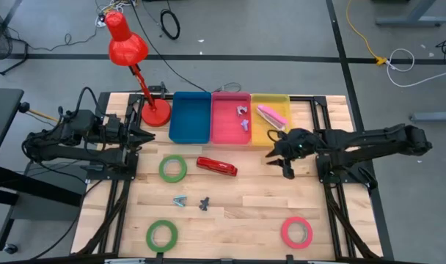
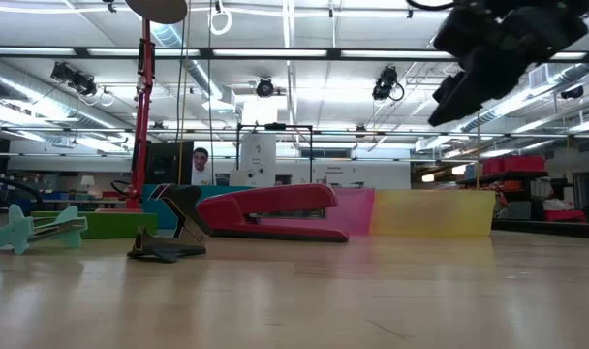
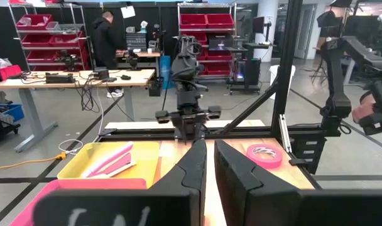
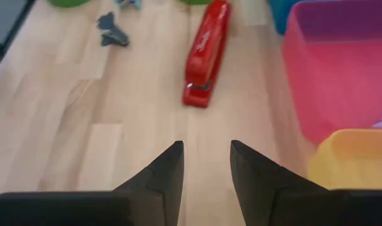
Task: Pick and place Stapler, Stapler remover, tape
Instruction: Put the pink tape into the blue bin
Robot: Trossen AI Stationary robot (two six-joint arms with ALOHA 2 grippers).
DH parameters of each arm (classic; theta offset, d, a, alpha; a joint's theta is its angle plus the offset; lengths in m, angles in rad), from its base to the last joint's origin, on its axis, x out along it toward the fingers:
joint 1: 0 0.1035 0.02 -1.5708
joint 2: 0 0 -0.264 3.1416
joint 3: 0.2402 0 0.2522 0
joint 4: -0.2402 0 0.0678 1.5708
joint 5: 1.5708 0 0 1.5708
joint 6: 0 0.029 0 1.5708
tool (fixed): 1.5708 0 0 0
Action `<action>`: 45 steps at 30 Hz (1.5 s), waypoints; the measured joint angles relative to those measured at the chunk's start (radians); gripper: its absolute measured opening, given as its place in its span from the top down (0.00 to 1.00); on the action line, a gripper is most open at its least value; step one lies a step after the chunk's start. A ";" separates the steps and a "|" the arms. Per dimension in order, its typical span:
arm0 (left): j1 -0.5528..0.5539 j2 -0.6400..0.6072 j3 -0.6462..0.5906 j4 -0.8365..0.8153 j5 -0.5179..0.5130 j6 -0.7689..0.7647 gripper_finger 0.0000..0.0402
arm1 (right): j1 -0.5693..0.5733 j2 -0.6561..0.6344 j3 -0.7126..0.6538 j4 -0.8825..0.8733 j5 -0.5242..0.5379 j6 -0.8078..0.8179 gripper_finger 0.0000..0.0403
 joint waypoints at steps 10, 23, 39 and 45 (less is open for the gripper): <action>0.000 0.000 0.000 0.000 0.000 0.000 0.91 | 0.179 -0.030 -0.052 0.011 0.000 -0.024 0.67; 0.000 0.000 0.000 0.000 0.000 0.000 0.91 | 0.466 -0.030 -0.063 -0.005 0.001 -0.036 0.67; 0.000 0.000 0.000 0.000 0.000 0.000 0.91 | 0.707 -0.029 -0.063 -0.014 0.099 -0.037 0.67; 0.000 0.000 0.000 0.000 0.000 0.000 0.91 | 0.765 -0.029 -0.063 -0.015 0.175 -0.037 0.63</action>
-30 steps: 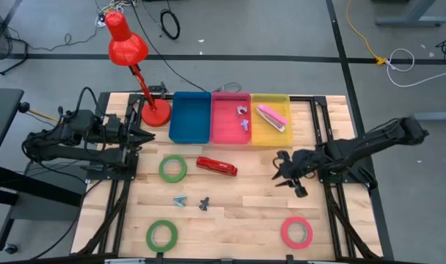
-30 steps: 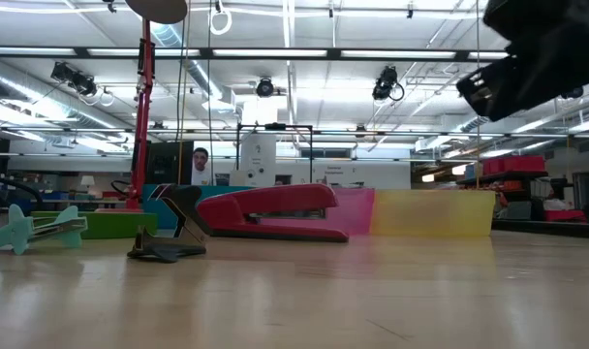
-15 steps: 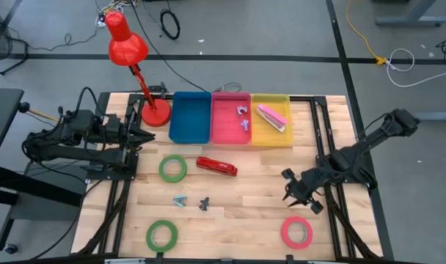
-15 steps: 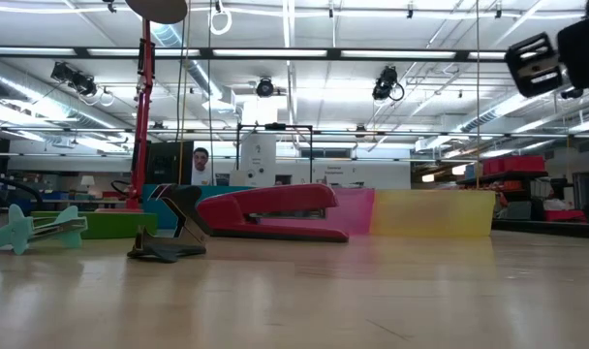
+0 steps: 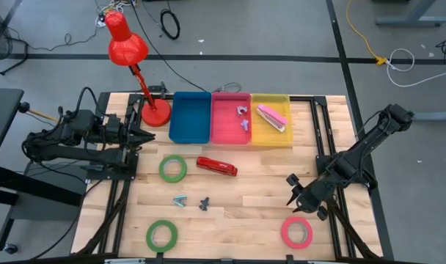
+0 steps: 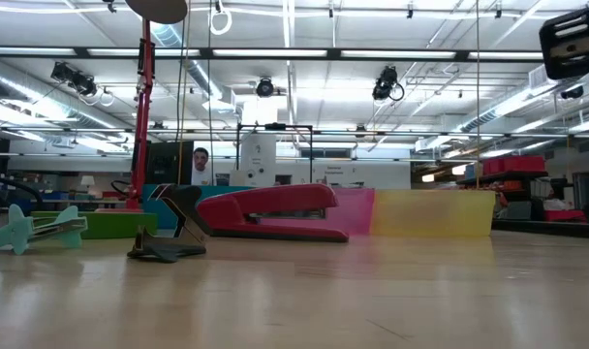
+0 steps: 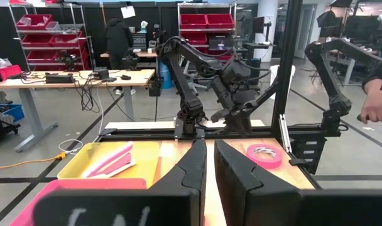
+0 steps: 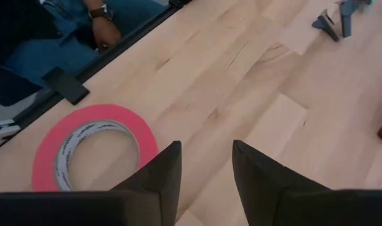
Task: Pick and place Stapler, Stapler remover, tape
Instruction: Put the pink tape into the blue bin
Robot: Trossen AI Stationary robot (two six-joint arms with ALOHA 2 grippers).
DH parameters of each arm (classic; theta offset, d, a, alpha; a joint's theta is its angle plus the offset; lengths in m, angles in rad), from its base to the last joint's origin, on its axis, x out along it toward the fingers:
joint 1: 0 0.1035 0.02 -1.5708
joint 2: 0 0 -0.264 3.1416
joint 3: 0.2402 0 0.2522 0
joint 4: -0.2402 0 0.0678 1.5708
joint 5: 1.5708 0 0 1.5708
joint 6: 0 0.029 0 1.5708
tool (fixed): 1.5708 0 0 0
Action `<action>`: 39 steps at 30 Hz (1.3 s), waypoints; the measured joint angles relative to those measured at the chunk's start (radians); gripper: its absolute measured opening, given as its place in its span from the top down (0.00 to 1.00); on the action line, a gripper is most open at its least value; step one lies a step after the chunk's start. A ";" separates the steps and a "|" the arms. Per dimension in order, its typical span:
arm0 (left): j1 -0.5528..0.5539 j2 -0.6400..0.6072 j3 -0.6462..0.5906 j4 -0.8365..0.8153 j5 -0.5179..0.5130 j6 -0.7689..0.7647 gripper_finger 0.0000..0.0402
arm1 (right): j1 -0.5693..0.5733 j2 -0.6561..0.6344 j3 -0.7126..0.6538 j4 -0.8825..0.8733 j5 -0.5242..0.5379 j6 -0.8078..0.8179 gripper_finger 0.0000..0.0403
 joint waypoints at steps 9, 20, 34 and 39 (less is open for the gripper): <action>0.000 0.000 0.000 0.000 0.000 0.000 0.91 | 0.024 0.001 0.006 -0.014 -0.005 0.055 0.47; 0.000 0.000 0.000 0.000 0.000 0.000 0.91 | 0.025 0.078 0.102 -0.159 -0.008 0.042 0.44; 0.000 0.000 0.000 0.000 0.000 0.000 0.91 | 0.048 0.242 0.140 -0.227 -0.018 0.035 0.44; 0.000 0.000 0.000 0.000 0.000 0.000 0.91 | 0.079 0.305 0.140 -0.230 -0.024 0.039 0.44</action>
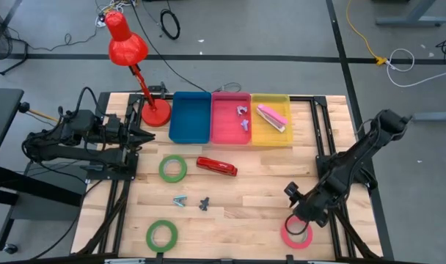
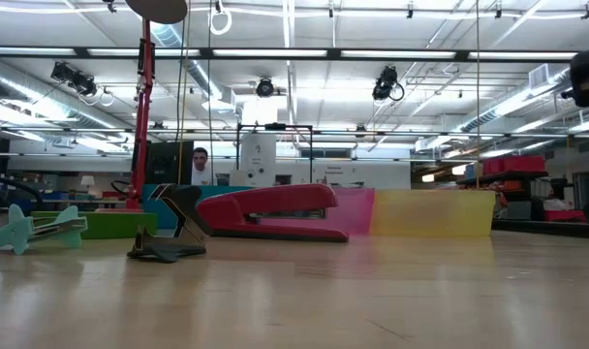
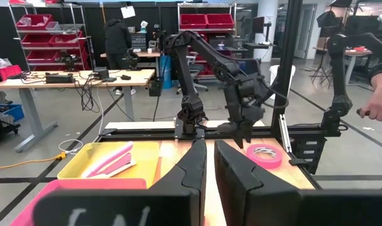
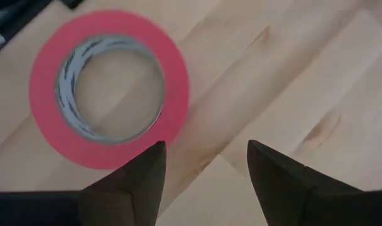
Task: Pick and place Stapler, Stapler remover, tape
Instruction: Put the pink tape into the blue bin
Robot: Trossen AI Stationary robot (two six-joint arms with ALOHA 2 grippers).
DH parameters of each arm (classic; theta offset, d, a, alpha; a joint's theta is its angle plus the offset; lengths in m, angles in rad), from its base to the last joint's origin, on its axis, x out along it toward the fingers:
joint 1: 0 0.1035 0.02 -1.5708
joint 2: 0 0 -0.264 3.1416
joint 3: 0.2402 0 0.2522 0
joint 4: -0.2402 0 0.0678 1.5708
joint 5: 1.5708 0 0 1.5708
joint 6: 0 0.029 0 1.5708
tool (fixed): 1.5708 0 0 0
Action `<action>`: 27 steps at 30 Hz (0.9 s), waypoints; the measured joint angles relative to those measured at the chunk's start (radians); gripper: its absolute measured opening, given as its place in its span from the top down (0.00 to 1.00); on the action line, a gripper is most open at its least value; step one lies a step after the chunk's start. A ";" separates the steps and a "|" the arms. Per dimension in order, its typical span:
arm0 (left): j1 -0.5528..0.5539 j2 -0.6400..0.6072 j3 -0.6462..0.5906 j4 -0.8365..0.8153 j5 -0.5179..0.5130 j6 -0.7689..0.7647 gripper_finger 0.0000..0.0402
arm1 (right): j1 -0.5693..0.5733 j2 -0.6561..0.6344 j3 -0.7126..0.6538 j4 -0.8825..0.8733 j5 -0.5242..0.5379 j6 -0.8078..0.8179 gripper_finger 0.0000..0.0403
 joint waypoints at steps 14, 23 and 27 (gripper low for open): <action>0.000 0.000 0.000 0.000 0.000 0.000 0.91 | 0.050 0.114 0.056 -0.033 -0.021 0.015 0.44; 0.000 0.000 0.000 0.000 0.000 0.000 0.91 | 0.050 0.197 0.141 -0.076 -0.020 0.017 0.44; 0.000 0.000 0.000 0.000 0.000 0.000 0.91 | 0.050 0.241 0.160 -0.092 -0.020 0.018 0.44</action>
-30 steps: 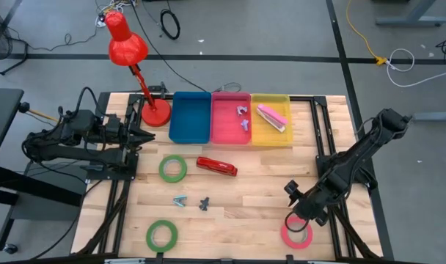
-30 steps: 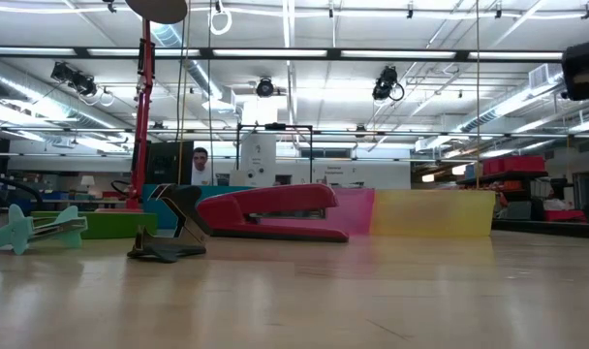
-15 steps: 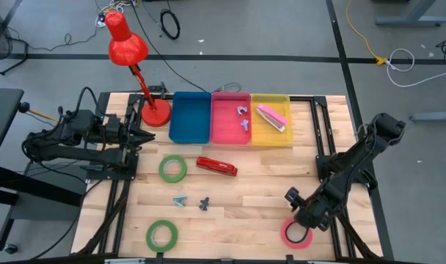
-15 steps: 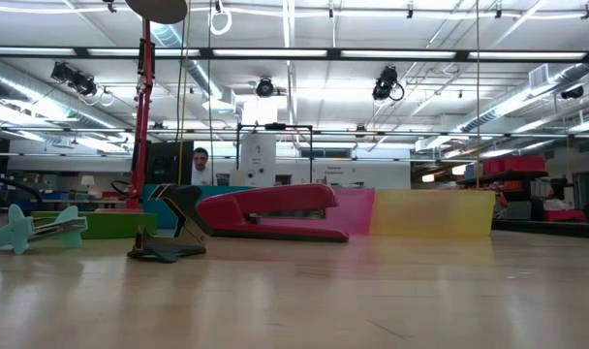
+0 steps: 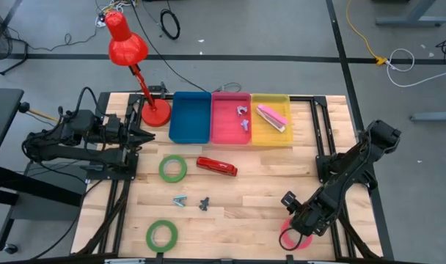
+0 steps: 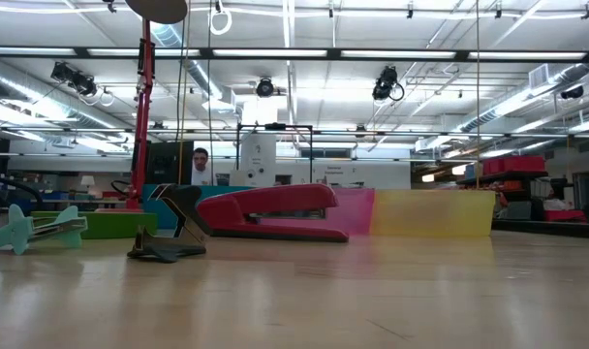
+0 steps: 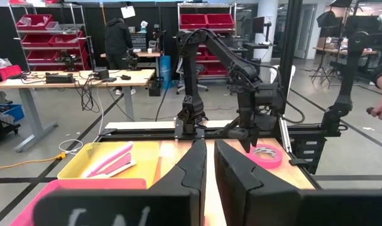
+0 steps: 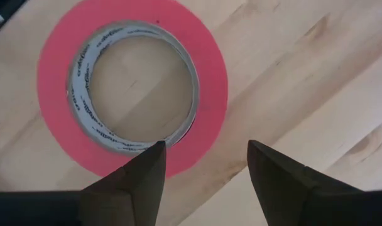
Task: Pick and place Stapler, Stapler remover, tape
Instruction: Put the pink tape into the blue bin
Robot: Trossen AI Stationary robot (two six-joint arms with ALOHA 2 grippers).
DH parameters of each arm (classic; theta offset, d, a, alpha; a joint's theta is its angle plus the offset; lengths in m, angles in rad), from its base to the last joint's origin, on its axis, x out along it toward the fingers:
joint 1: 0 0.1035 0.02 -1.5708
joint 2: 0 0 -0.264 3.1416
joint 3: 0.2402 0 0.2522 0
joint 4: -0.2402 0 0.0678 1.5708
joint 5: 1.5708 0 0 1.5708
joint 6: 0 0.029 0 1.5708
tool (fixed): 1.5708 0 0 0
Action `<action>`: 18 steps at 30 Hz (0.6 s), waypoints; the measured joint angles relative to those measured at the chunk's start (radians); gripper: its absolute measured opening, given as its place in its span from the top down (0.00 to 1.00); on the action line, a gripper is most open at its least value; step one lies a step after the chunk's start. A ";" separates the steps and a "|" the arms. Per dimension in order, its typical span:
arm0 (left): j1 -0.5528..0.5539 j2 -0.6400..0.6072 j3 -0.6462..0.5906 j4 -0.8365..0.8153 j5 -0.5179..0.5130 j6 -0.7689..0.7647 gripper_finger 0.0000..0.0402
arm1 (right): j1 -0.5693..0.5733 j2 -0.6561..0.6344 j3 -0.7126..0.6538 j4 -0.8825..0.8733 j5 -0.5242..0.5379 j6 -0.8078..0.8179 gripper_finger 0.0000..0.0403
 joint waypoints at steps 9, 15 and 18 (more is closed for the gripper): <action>0.000 0.000 0.000 0.000 0.000 0.000 0.91 | 0.000 0.059 0.004 0.022 -0.026 0.088 0.44; 0.000 0.000 0.000 0.000 0.000 0.000 0.91 | 0.000 0.060 0.004 0.070 -0.028 0.164 0.44; 0.000 0.000 0.000 0.000 0.000 0.000 0.91 | 0.000 0.060 0.004 0.075 -0.035 0.187 0.44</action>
